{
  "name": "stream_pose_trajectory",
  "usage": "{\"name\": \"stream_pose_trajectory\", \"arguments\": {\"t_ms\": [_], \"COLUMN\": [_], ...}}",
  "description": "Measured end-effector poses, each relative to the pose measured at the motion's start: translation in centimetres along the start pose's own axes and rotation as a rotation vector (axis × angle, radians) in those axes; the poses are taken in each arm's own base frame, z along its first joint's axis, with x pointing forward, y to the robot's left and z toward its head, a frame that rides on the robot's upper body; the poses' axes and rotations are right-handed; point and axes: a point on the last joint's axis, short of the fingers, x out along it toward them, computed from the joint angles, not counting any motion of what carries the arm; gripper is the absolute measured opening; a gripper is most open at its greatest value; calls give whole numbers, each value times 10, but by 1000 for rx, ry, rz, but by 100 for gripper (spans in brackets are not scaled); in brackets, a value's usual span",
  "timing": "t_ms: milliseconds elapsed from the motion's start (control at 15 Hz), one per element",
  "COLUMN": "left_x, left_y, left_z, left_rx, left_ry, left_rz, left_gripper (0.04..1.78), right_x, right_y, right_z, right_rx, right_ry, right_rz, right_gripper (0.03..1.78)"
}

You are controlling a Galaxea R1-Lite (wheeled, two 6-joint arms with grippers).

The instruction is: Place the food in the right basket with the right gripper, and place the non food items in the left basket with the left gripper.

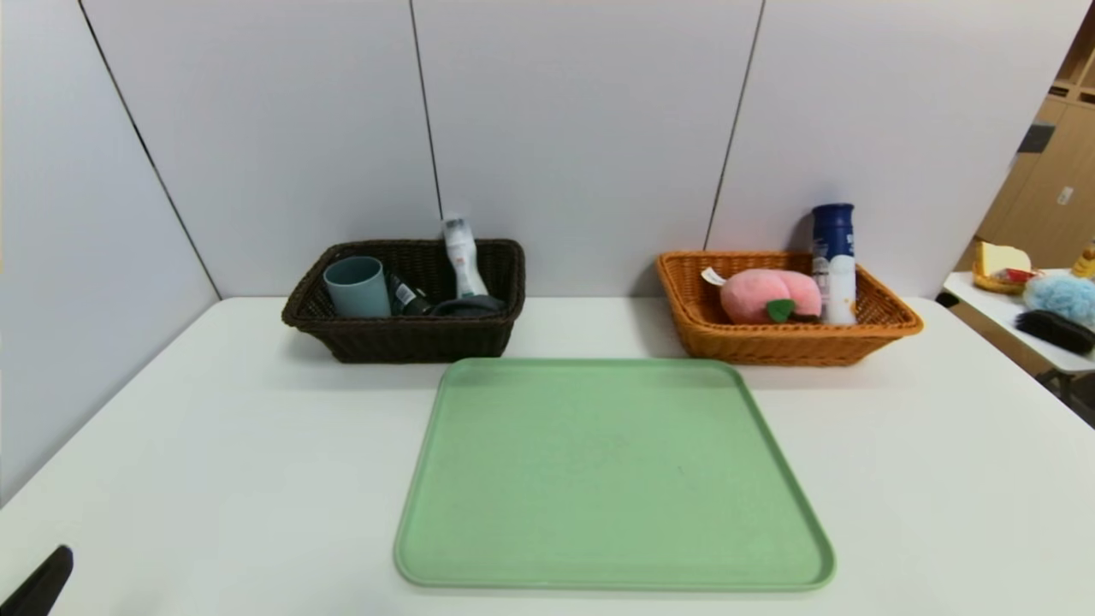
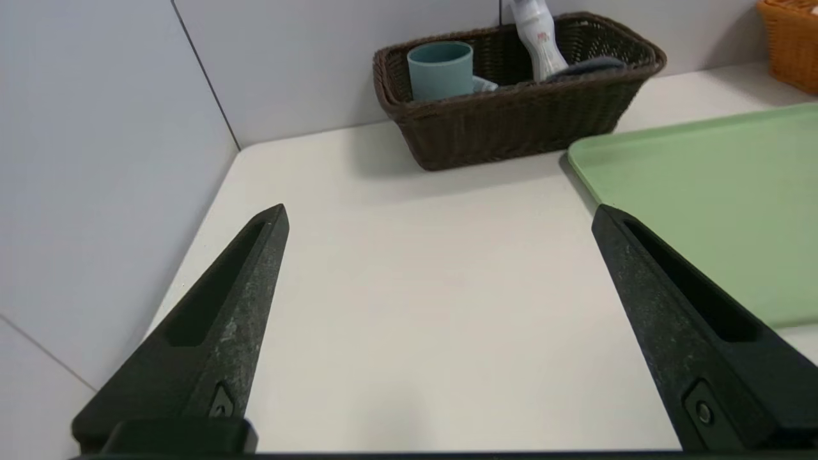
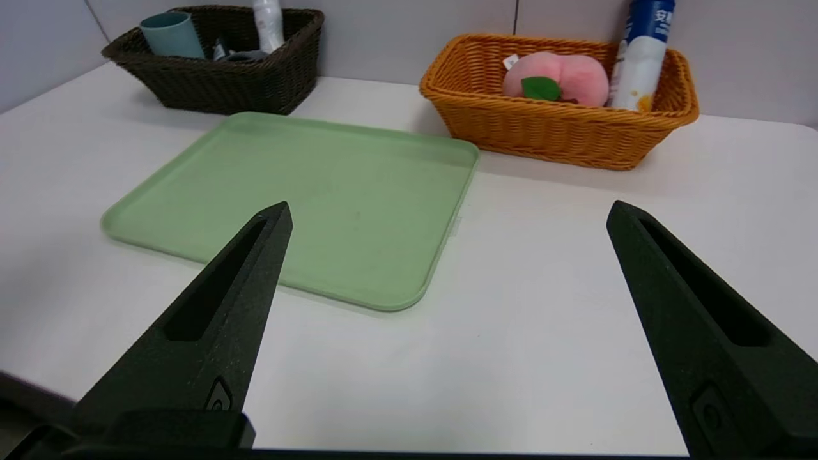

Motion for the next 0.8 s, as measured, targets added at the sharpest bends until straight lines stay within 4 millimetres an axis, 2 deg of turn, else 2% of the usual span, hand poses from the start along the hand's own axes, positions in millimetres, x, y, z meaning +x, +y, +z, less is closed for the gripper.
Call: {"name": "stream_pose_trajectory", "arguments": {"t_ms": [200,467,800], "left_x": [-14,-22,-32], "left_y": [-2,-4,-7], "left_z": [-7,-13,-24], "left_rx": [-4,2,9], "left_ry": [-13,-55,-68], "left_rz": [-2,-16,-50], "left_gripper": [169,169,169], "right_x": [-10,-23,-26], "right_y": [2,5,1], "right_z": [-12,-32,-57], "right_rx": [-4,-70,-219], "right_ry": [19,-26,-36], "right_rz": [30,6,-205], "right_gripper": [170,170,170]}}
